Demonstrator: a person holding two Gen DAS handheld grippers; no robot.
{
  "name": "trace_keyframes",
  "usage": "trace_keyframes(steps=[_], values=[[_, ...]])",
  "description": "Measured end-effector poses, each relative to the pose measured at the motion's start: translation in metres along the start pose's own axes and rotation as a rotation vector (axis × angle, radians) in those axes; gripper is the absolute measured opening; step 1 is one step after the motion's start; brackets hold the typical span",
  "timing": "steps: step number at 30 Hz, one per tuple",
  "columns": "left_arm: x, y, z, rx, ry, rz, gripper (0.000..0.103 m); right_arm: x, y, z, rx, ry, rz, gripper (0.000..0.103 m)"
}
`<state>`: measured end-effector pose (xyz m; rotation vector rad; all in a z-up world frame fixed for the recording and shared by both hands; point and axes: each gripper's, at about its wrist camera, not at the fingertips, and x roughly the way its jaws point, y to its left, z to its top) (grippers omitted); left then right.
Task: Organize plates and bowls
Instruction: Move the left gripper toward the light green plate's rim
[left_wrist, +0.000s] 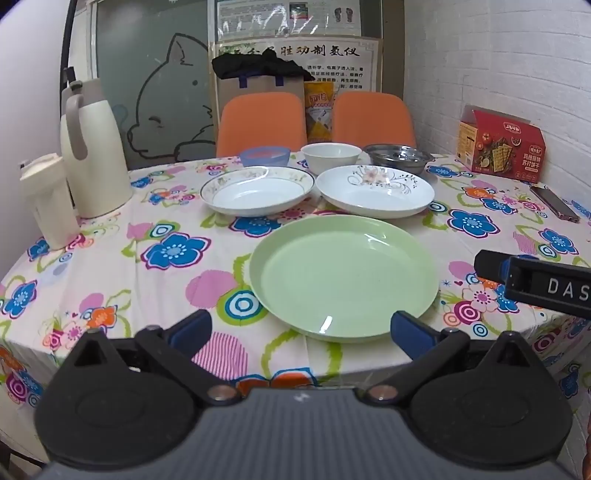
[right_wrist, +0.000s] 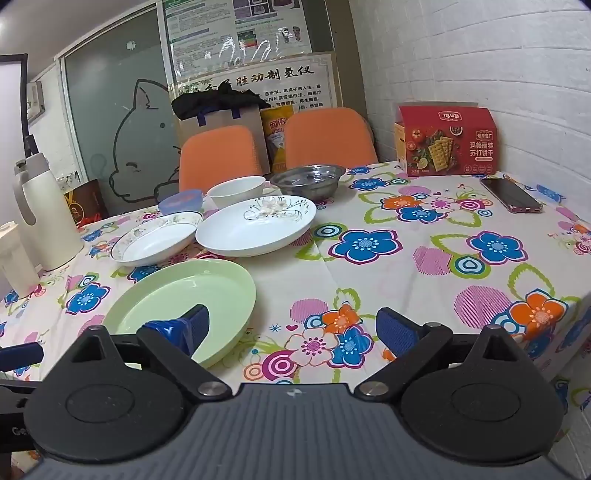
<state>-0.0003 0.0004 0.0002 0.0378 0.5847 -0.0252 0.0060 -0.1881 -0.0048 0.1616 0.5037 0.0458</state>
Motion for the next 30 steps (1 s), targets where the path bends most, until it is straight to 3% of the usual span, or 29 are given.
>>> trace_keyframes(steps=[30], values=[[0.005, 0.004, 0.001, -0.015, 0.015, 0.0, 0.103, 0.005, 0.008, 0.0, -0.018, 0.02, 0.021, 0.085]])
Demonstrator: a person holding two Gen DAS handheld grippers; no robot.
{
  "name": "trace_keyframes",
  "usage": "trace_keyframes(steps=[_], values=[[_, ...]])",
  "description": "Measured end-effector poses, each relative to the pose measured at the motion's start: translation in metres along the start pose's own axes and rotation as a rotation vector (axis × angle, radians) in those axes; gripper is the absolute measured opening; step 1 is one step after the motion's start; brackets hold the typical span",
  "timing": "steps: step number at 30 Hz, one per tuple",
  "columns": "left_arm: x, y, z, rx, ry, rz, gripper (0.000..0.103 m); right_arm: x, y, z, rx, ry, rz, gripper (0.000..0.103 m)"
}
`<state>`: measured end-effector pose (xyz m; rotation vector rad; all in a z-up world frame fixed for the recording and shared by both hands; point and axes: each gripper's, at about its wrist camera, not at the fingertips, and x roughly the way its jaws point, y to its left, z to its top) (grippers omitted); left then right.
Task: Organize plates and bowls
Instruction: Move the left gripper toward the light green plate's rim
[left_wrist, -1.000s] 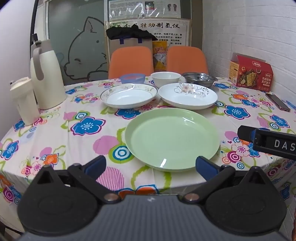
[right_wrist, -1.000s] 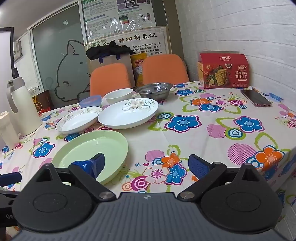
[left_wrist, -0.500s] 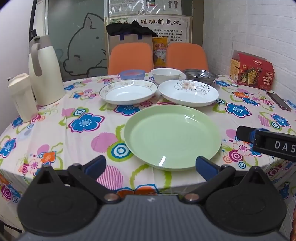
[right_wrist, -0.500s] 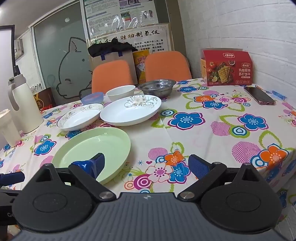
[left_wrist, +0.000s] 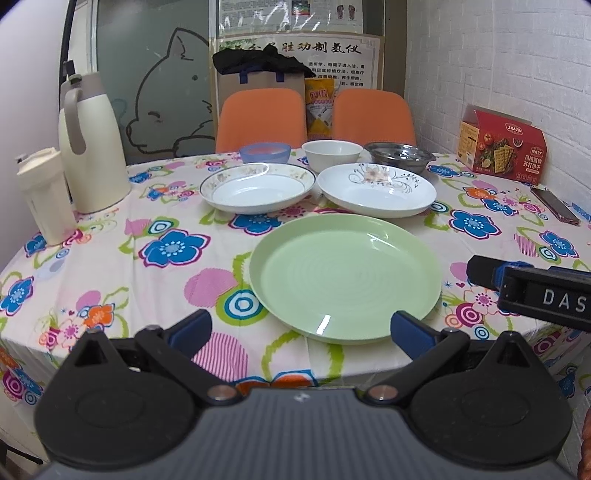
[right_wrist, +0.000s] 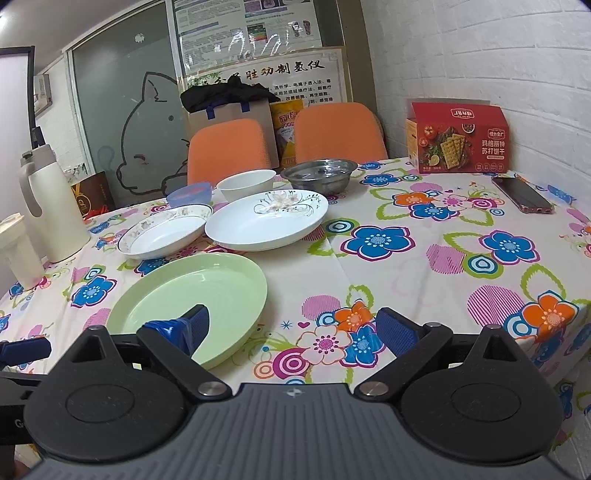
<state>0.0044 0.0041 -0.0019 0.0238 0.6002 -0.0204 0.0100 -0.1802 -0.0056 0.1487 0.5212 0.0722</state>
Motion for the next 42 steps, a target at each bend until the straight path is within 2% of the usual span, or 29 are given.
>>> trace_keyframes(steps=[24, 34, 42], values=[[0.002, 0.0, 0.001, 0.003, 0.001, -0.017, 0.103, 0.003, 0.001, -0.001, 0.002, 0.011, 0.014, 0.085], [0.004, 0.007, 0.002, -0.038, 0.006, -0.024, 0.103, 0.003, 0.001, -0.001, 0.002, 0.012, 0.016, 0.085], [0.014, 0.011, 0.018, -0.032, 0.021, -0.015, 0.103, 0.013, 0.003, 0.006, 0.015, 0.037, 0.036, 0.085]])
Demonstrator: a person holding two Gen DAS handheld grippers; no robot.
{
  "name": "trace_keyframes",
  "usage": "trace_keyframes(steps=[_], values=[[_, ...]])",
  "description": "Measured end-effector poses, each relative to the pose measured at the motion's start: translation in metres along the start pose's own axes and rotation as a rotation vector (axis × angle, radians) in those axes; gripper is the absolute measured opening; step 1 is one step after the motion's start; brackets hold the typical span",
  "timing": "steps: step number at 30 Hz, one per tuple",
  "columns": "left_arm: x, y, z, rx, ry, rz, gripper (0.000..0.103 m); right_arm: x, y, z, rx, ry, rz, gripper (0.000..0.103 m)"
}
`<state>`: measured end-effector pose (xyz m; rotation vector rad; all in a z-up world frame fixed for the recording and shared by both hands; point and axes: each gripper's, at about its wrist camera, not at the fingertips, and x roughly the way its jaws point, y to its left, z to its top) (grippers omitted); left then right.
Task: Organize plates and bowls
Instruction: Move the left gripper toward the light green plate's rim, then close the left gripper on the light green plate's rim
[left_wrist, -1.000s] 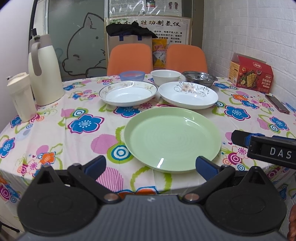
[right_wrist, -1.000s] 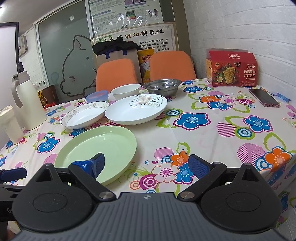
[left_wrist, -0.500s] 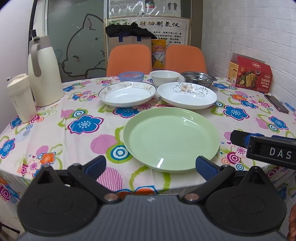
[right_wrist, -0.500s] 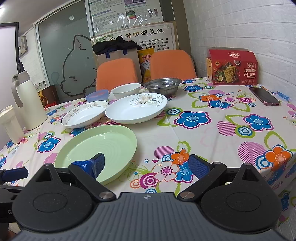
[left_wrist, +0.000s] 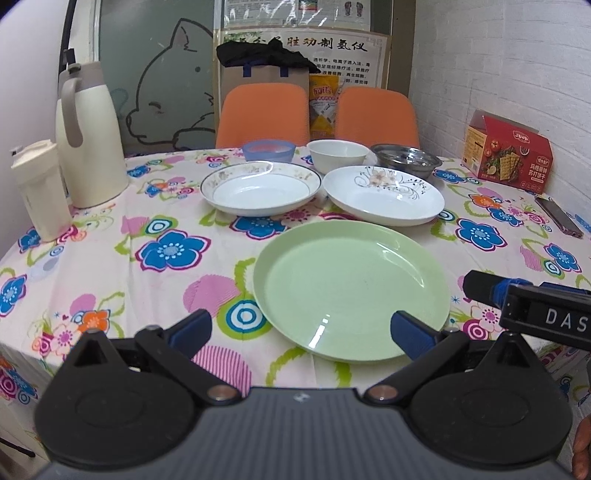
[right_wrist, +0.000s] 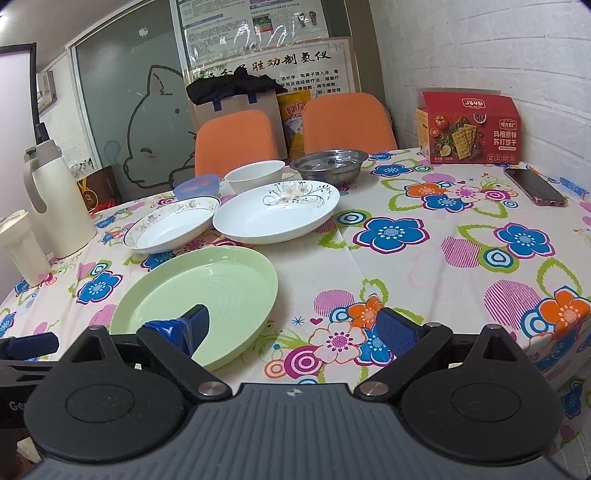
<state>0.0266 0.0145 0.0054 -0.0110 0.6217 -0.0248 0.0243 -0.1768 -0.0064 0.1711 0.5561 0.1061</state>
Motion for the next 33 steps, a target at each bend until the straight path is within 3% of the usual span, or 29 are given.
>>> trace_keyframes(steps=[9, 17, 24, 33], values=[[0.018, 0.017, 0.037, -0.008, 0.009, 0.035, 0.103, 0.015, -0.007, 0.027, -0.004, -0.005, -0.039, 0.085], [0.043, 0.027, 0.057, -0.008, 0.056, 0.067, 0.102, 0.039, -0.003, 0.037, -0.031, 0.048, 0.055, 0.084], [0.064, 0.03, 0.062, 0.001, 0.11, 0.064, 0.103, 0.058, 0.009, 0.035, -0.091, 0.118, 0.096, 0.084], [0.09, 0.033, 0.055, -0.009, 0.171, 0.033, 0.103, 0.08, 0.011, 0.03, -0.095, 0.175, 0.09, 0.084]])
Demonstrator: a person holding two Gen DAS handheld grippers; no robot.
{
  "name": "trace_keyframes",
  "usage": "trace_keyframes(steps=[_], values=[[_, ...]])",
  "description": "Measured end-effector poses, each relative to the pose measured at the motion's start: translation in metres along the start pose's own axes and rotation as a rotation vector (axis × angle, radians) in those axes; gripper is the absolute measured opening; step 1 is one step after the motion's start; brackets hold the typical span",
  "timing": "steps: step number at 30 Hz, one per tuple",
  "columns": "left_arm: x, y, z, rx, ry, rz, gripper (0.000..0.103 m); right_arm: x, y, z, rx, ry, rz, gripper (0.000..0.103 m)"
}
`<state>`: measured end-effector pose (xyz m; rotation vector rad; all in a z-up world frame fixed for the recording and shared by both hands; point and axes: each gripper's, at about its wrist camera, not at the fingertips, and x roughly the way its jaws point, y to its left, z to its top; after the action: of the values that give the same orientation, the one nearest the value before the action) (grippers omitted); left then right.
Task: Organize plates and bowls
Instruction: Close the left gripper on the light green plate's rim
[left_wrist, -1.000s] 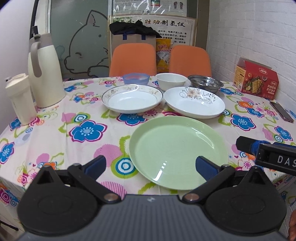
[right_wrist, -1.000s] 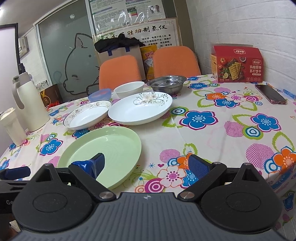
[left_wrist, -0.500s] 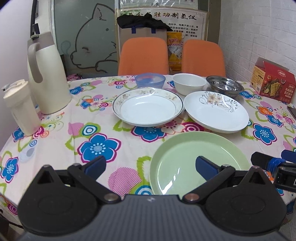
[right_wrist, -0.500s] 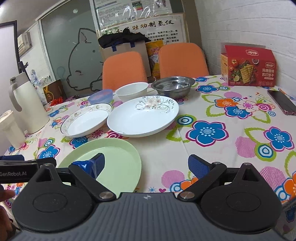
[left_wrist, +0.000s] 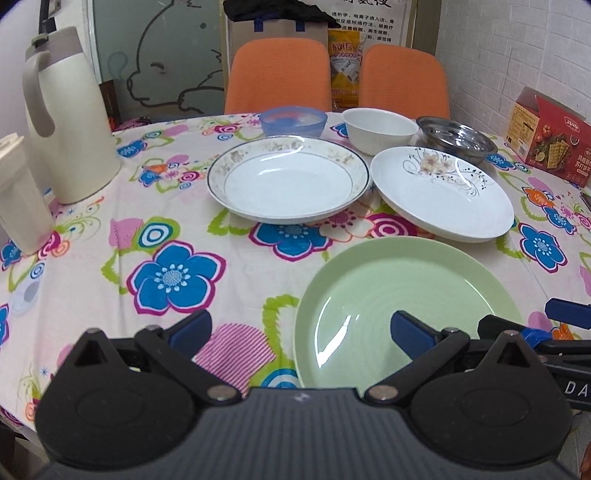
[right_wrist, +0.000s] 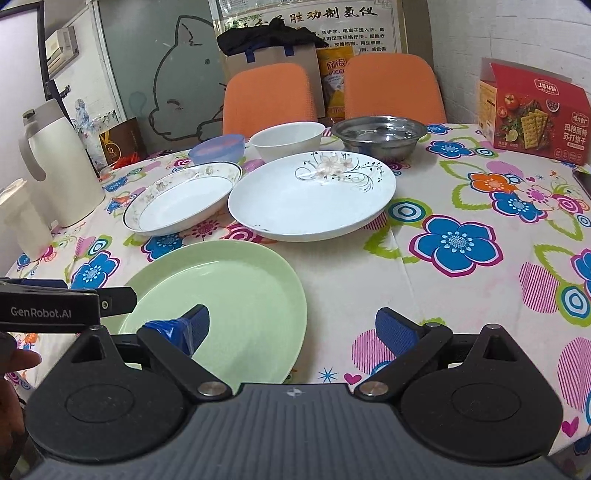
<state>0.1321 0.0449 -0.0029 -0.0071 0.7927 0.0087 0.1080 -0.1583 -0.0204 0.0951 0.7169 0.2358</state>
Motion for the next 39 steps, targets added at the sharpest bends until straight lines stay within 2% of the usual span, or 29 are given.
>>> trace_keyframes(steps=[8, 11, 14, 18, 20, 21, 22, 23, 24, 26, 27, 28, 30, 33, 36, 39], values=[[0.019, 0.006, -0.009, 0.013, 0.031, -0.02, 0.102, 0.019, 0.007, -0.004, -0.015, 0.044, 0.014, 0.086], [0.027, 0.011, -0.012, -0.002, 0.05, -0.026, 0.102, 0.022, 0.013, -0.007, -0.06, 0.034, -0.008, 0.086], [0.027, 0.014, -0.013, -0.006, 0.036, -0.038, 0.102, 0.024, 0.02, -0.014, -0.135, 0.011, -0.031, 0.087], [0.025, 0.012, -0.016, -0.001, 0.018, -0.039, 0.101, 0.021, 0.018, -0.022, -0.135, -0.047, -0.03, 0.087], [0.025, 0.011, -0.015, 0.001, 0.01, -0.044, 0.095, 0.021, 0.02, -0.019, -0.131, -0.036, -0.04, 0.087], [0.023, 0.009, -0.014, 0.008, 0.008, -0.053, 0.088, 0.021, 0.022, -0.018, -0.127, -0.031, -0.039, 0.084], [0.021, 0.006, -0.014, 0.016, 0.001, -0.068, 0.072, 0.021, 0.026, -0.019, -0.143, -0.034, -0.011, 0.083], [0.017, 0.002, -0.013, 0.028, -0.006, -0.084, 0.063, 0.021, 0.03, -0.021, -0.164, -0.043, 0.039, 0.08], [0.015, -0.001, -0.013, 0.035, -0.008, -0.093, 0.051, 0.021, 0.035, -0.024, -0.184, -0.052, 0.039, 0.078], [0.014, -0.004, -0.014, 0.026, -0.013, -0.074, 0.05, 0.02, 0.038, -0.027, -0.187, -0.073, 0.035, 0.077], [0.014, -0.003, -0.014, 0.015, -0.011, -0.077, 0.046, 0.02, 0.036, -0.026, -0.177, -0.076, 0.03, 0.072], [0.014, -0.002, -0.012, 0.001, -0.001, -0.077, 0.037, 0.019, 0.036, -0.025, -0.173, -0.079, 0.022, 0.069], [0.011, 0.003, -0.008, -0.013, 0.007, -0.076, 0.035, 0.015, 0.033, -0.022, -0.142, -0.079, 0.033, 0.062], [0.003, 0.017, -0.003, -0.039, -0.006, -0.065, 0.035, 0.009, 0.041, -0.017, -0.133, -0.102, 0.056, 0.062], [-0.006, 0.038, -0.001, -0.061, -0.029, -0.016, 0.035, 0.01, 0.056, -0.012, -0.131, -0.122, 0.096, 0.062], [-0.008, 0.059, -0.003, -0.093, -0.017, 0.017, 0.035, 0.016, 0.077, -0.008, -0.167, -0.127, 0.138, 0.062]])
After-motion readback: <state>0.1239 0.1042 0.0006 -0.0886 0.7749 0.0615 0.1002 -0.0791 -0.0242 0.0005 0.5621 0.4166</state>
